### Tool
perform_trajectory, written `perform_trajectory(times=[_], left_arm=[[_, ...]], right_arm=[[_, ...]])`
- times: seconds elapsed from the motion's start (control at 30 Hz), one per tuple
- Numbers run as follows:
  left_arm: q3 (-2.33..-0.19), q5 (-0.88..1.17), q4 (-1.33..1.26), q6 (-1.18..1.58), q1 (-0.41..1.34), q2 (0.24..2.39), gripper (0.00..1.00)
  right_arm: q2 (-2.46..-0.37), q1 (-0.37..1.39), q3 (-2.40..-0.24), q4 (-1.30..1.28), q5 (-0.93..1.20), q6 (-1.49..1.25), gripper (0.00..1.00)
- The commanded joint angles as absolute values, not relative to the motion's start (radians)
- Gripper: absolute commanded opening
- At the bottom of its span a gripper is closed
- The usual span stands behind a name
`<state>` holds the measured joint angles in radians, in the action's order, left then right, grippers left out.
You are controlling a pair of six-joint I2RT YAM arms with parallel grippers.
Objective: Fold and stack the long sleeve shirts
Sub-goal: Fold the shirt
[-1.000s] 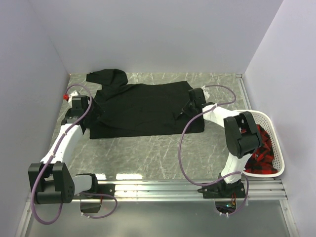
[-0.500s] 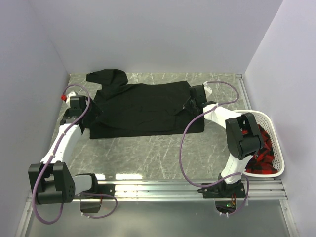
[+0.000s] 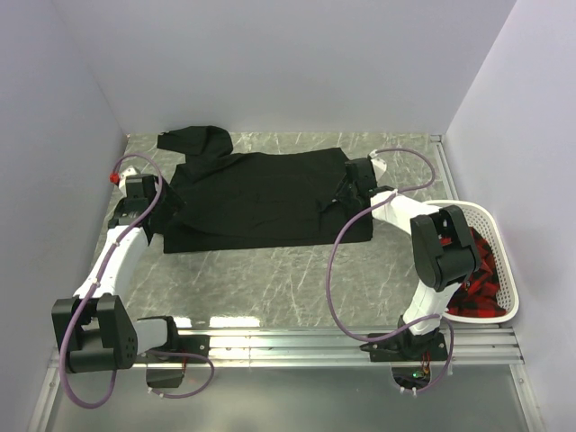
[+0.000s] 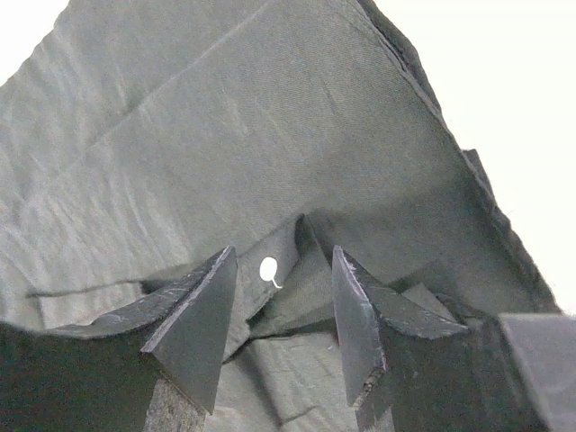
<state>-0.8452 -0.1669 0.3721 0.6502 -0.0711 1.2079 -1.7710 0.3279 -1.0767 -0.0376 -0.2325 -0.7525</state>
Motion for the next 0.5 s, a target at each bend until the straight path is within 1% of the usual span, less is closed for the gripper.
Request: perform_trajectory(times=[0.0,0.13,0.23,0.37,0.47], left_arm=[[-0.844,-0.15,0.36,0.658,-0.075,1.195,0.95],[-0.842,-0.14,0.354,0.66,-0.078,1.192,0.95],[-0.839,-0.137,0.354,0.663,-0.081,1.187,0.95],[-0.834,-0.143,0.353,0.661,-0.081,1.181,0.94],[-0.833,-0.143,0.354,0.661,-0.081,1.178,0.94]], right_arm=[[-1.72,0.333,-1.124,-0.08,-0.238,-0.663,0.55],[-1.651,0.333,-1.141,-0.101,-0.206,-0.63,0.54],[-1.644,0.333,-1.157,-0.081,-0.15,-0.656,0.48],[-1.677,0.334,-1.167,-0.013,-0.074,-0.734,0.42],[-1.724,0.336,-1.164,0.039,-0.055,-0.802,0.41]])
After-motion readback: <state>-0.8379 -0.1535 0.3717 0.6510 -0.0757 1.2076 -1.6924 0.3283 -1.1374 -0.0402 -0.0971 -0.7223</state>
